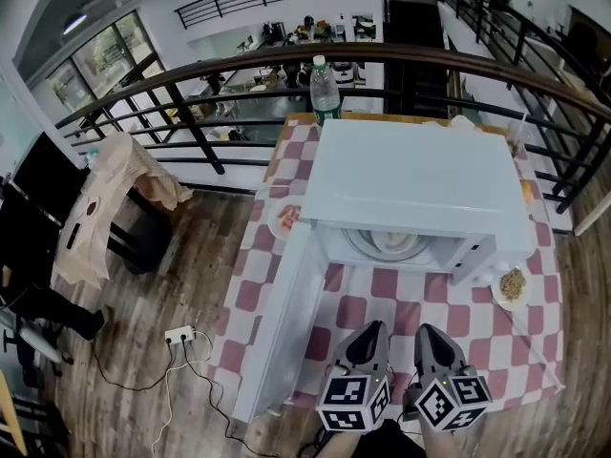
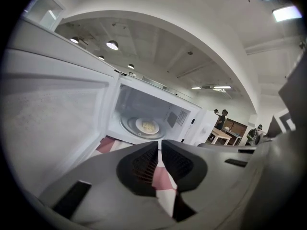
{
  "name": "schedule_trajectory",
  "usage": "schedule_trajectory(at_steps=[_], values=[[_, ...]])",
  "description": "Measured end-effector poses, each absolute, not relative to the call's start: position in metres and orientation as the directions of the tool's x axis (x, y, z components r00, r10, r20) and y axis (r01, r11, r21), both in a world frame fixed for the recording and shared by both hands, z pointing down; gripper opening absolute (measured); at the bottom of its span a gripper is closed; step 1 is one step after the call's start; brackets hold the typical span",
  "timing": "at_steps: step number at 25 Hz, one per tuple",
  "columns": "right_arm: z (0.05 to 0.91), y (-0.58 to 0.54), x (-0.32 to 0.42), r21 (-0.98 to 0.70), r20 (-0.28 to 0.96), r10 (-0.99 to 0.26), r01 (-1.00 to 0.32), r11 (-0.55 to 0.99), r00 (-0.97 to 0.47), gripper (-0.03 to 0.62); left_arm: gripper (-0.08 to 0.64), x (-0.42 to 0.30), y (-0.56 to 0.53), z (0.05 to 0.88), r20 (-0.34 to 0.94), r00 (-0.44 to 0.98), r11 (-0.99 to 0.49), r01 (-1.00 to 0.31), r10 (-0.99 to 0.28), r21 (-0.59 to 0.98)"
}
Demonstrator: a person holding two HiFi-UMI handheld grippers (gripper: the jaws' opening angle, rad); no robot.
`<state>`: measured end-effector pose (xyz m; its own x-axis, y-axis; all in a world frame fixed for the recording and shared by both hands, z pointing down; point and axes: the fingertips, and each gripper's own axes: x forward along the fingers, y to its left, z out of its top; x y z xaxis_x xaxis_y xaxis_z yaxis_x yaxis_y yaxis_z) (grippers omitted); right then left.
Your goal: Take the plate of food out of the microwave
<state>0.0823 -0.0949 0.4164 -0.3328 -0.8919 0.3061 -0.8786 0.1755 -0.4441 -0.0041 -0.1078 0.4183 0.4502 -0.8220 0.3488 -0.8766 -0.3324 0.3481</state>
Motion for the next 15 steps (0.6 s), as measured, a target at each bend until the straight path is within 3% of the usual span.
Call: schedule_trajectory(at_steps=[15], values=[[0.438,-0.137,0.079,-0.467,0.334,-0.897,-0.877,0.111,-0.291,-0.008,0.035,-0.009,-0.15,0.442,0.376,0.506,-0.348,-0.841,-0.776,0.414]])
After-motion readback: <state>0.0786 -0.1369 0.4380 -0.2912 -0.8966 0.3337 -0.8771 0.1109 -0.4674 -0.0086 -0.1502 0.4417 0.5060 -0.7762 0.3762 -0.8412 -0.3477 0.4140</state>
